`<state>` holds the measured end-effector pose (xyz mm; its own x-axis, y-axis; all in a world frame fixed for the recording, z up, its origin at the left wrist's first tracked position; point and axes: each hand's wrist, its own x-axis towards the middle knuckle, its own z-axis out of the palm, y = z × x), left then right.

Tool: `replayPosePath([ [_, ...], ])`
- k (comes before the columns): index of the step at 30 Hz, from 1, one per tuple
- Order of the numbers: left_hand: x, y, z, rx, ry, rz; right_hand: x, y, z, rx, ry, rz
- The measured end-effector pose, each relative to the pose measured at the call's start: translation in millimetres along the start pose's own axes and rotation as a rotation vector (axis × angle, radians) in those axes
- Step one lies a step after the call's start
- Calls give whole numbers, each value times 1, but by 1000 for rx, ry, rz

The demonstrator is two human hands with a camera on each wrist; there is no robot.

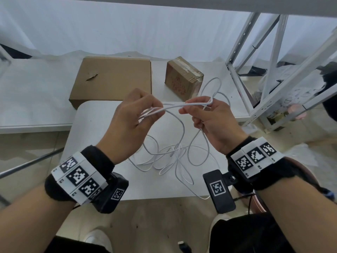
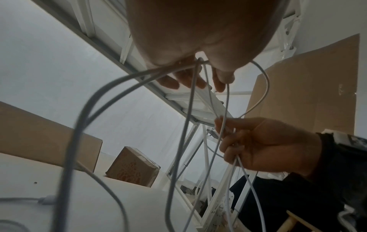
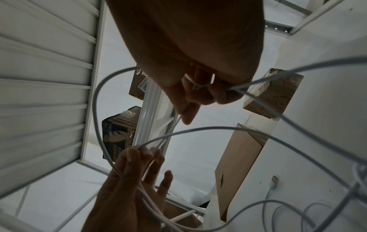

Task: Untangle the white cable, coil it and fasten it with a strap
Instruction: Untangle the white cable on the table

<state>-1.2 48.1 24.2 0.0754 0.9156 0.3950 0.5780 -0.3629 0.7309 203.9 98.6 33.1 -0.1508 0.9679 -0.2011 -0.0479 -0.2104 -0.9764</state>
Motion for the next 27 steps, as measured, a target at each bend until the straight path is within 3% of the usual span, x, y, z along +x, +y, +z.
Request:
replayPosePath([
  [5,3,4,-6,-222,-63,-94,0,3,1,-147,89,-49],
  [9,5,9,-11,-319,46,-88,3,6,-1,-178,185,-68],
  [13,13,7,-24,-995,79,-307,7,7,-4,-220,267,-56],
  [18,20,3,-37,-1402,101,-430,8,9,-4,-282,311,-27],
  [22,18,-6,-44,-1922,39,-526,9,13,-3,-317,319,-22],
  [27,14,-9,-44,-2054,81,-706,7,12,1,-308,279,-41],
])
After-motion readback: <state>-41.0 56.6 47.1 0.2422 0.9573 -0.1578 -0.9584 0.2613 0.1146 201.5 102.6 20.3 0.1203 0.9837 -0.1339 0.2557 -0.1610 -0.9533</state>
